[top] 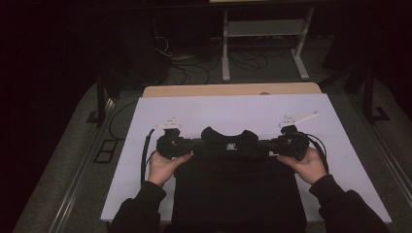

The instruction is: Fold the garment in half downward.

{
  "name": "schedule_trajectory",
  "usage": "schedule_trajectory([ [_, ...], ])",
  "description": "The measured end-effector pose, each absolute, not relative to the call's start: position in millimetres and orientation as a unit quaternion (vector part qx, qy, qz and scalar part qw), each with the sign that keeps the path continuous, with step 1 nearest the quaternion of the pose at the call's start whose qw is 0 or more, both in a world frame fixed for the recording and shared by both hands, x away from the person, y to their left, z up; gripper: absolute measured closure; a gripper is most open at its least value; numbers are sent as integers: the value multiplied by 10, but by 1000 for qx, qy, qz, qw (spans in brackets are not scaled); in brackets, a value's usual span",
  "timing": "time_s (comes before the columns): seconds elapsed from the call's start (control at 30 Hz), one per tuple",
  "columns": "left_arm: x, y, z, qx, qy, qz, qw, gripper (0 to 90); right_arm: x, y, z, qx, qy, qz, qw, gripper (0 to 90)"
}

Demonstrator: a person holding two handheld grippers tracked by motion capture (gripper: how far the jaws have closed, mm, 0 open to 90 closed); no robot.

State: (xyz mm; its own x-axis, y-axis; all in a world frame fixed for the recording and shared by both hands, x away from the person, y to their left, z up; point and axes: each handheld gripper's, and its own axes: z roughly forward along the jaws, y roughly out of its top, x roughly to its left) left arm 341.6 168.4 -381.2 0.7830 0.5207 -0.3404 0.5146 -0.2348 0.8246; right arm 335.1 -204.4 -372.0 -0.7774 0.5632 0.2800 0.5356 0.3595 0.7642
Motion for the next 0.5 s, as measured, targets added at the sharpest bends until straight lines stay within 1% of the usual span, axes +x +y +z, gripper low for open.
schedule_trajectory([
  [0.5,3154,1641,-3929,797,316,6,515,820,3137,-2048,-3823,332,828,451,13,834],
])
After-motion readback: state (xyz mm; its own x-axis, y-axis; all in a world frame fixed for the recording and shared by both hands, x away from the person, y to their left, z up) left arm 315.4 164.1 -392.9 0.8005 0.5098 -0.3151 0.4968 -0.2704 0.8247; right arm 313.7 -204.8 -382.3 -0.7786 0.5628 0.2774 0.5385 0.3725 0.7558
